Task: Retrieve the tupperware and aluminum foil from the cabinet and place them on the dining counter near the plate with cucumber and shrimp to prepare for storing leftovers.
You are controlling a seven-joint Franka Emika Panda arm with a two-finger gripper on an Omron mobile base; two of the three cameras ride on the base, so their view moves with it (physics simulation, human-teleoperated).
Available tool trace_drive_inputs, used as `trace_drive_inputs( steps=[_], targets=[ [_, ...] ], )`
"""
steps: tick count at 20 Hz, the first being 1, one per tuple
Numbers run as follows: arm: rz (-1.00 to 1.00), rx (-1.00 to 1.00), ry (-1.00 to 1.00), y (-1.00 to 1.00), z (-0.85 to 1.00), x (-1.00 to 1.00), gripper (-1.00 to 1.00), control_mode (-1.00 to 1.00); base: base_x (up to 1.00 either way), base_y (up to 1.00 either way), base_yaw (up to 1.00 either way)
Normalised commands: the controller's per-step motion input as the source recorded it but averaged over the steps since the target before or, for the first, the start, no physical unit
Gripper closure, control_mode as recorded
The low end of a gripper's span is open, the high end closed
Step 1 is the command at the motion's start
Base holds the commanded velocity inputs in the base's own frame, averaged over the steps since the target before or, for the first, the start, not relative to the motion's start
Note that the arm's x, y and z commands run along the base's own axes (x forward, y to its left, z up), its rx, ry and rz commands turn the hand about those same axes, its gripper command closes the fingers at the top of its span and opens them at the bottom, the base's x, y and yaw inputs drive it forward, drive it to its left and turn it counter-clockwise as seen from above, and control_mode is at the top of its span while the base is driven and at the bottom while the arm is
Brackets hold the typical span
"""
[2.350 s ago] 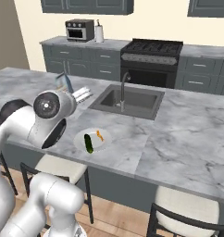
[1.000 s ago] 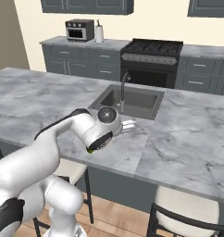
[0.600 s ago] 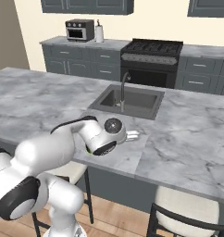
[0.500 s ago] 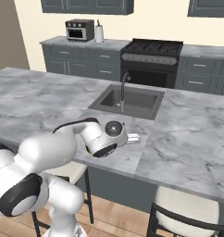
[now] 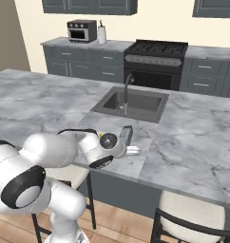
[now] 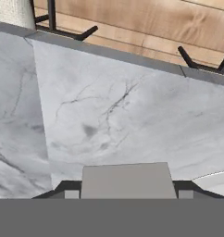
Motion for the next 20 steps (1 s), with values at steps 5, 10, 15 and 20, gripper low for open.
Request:
trace_drive_inputs(
  steps=[5, 10, 15, 20],
  targets=[
    [-0.1, 0.0, 0.0, 0.46, -0.18, 0.04, -1.0, -1.0, 0.0, 0.0, 0.0],
    [-0.19, 0.01, -0.05, -0.07, 0.77, -0.03, -1.0, -1.0, 0.0, 0.0, 0.0],
    [-0.09, 0.0, -0.09, 0.03, 1.0, -0.31, -1.0, -1.0, 0.0, 0.0, 0.0],
    [0.0, 0.0, -0.01, 0.02, 1.0, -0.25, -1.0, -1.0, 0.0, 0.0, 0.0]
  ],
)
